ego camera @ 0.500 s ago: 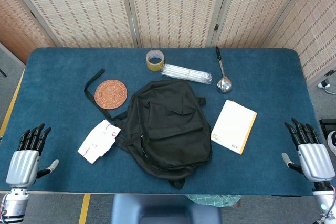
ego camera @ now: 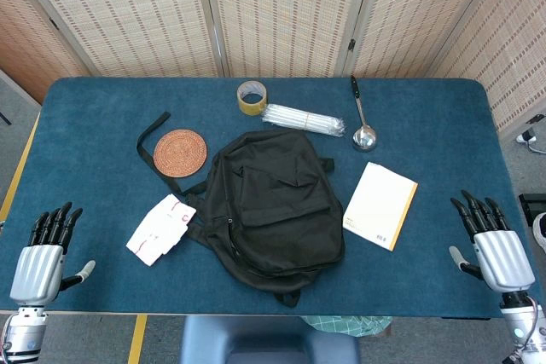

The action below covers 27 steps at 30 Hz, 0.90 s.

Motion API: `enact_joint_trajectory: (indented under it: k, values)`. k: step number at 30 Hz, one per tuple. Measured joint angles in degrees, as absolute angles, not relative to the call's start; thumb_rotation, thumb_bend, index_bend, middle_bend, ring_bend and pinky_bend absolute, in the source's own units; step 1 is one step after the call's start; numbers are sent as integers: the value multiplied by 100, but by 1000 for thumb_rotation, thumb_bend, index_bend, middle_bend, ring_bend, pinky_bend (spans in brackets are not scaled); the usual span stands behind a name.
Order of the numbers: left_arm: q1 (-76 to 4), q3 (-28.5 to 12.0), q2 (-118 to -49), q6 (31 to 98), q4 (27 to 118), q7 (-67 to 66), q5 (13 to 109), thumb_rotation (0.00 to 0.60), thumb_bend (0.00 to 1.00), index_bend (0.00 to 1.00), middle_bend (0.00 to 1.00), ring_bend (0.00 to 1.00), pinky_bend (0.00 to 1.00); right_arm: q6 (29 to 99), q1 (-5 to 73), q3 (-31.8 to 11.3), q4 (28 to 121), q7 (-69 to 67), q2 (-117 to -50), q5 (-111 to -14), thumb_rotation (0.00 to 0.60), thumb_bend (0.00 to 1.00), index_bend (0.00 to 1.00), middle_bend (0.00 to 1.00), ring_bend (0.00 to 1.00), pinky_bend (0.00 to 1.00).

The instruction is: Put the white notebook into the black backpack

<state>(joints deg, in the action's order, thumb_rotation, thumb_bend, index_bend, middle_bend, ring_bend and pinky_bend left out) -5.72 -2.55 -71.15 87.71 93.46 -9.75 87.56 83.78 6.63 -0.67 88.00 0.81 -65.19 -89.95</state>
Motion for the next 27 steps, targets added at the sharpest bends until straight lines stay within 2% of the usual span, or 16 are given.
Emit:
enact_joint_trajectory:
  k: [3, 8, 18, 27]
  values:
    - [-563, -242, -7111, 8784, 9356, -965, 8780, 600, 249, 90, 38, 47, 0, 8242, 772, -47, 8533, 126, -6648, -9098, 600, 371, 0, 47, 133, 131]
    - [-529, -233, -7091, 8801, 9359, -920, 8755, 600, 250, 89, 38, 46, 0, 7887, 984, -11, 7945, 142, -6999, -9183, 600, 370, 0, 46, 120, 124]
    - [-507, -199, -7082, 8792, 9383, -921, 8782, 600, 249, 88, 38, 45, 0, 7472, 1302, 70, 6341, -215, -7992, -9301, 600, 370, 0, 13, 71, 6]
    - [-485, -193, -7060, 8788, 9400, -887, 8767, 600, 249, 88, 38, 45, 0, 7348, 1584, 181, 4731, -869, -9019, -9506, 600, 370, 0, 9, 52, 0]
